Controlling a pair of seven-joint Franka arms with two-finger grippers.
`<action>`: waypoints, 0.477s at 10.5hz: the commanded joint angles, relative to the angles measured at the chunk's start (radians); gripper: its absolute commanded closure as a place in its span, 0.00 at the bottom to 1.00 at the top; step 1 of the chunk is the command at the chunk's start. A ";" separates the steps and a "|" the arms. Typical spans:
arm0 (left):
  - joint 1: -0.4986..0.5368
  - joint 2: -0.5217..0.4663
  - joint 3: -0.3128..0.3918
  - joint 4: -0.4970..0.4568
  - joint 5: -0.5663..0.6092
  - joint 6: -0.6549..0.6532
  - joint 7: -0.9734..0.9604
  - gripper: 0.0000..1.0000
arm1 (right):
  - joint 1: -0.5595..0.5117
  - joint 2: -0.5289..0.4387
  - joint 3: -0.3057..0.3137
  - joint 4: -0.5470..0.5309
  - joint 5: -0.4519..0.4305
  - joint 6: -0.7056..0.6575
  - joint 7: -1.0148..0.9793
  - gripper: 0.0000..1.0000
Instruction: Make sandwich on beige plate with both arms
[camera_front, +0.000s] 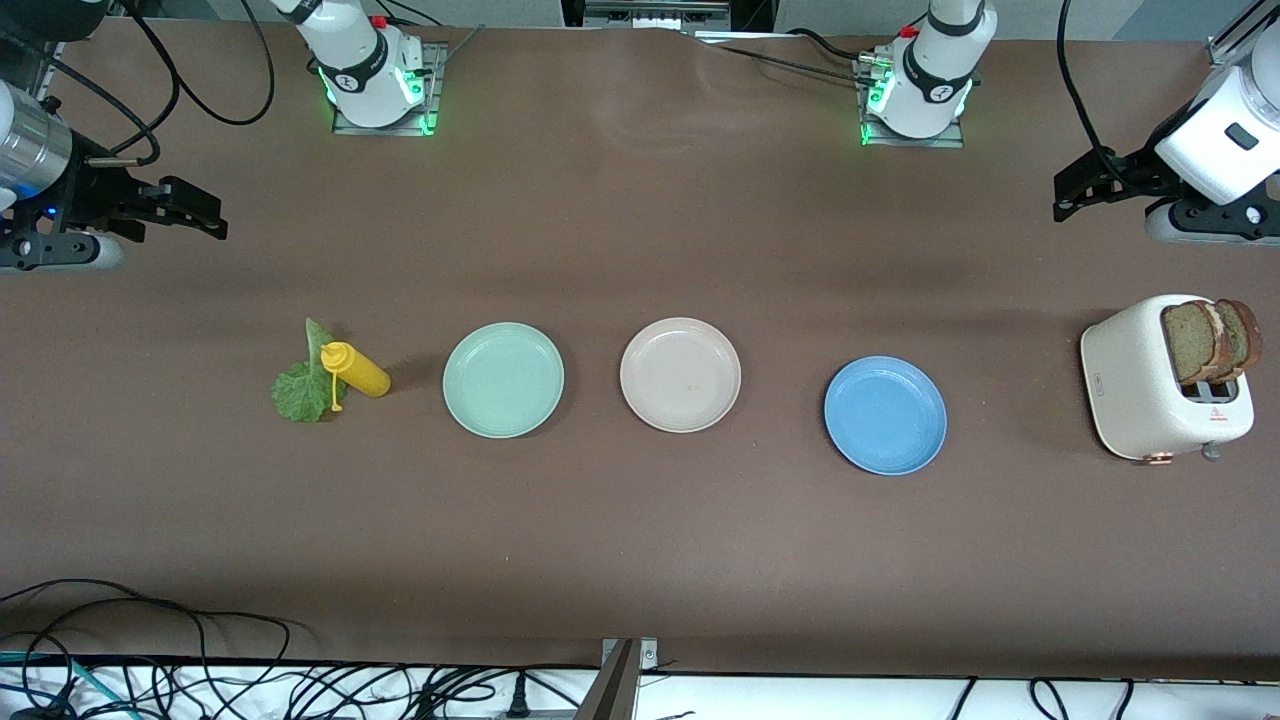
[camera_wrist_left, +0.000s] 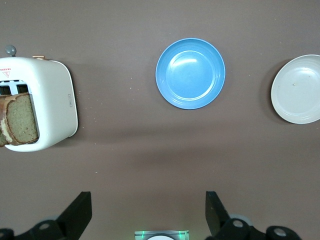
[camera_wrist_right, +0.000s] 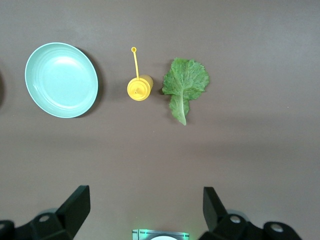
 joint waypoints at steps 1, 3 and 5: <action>0.007 0.005 -0.005 0.012 0.010 -0.011 0.024 0.00 | -0.004 -0.011 -0.002 -0.012 0.007 -0.002 -0.009 0.00; 0.007 0.005 -0.005 0.012 0.010 -0.011 0.024 0.00 | -0.004 -0.011 -0.004 -0.012 0.006 -0.007 -0.009 0.00; 0.007 0.005 -0.005 0.012 0.010 -0.011 0.025 0.00 | -0.006 -0.011 -0.004 -0.017 0.006 -0.007 -0.009 0.00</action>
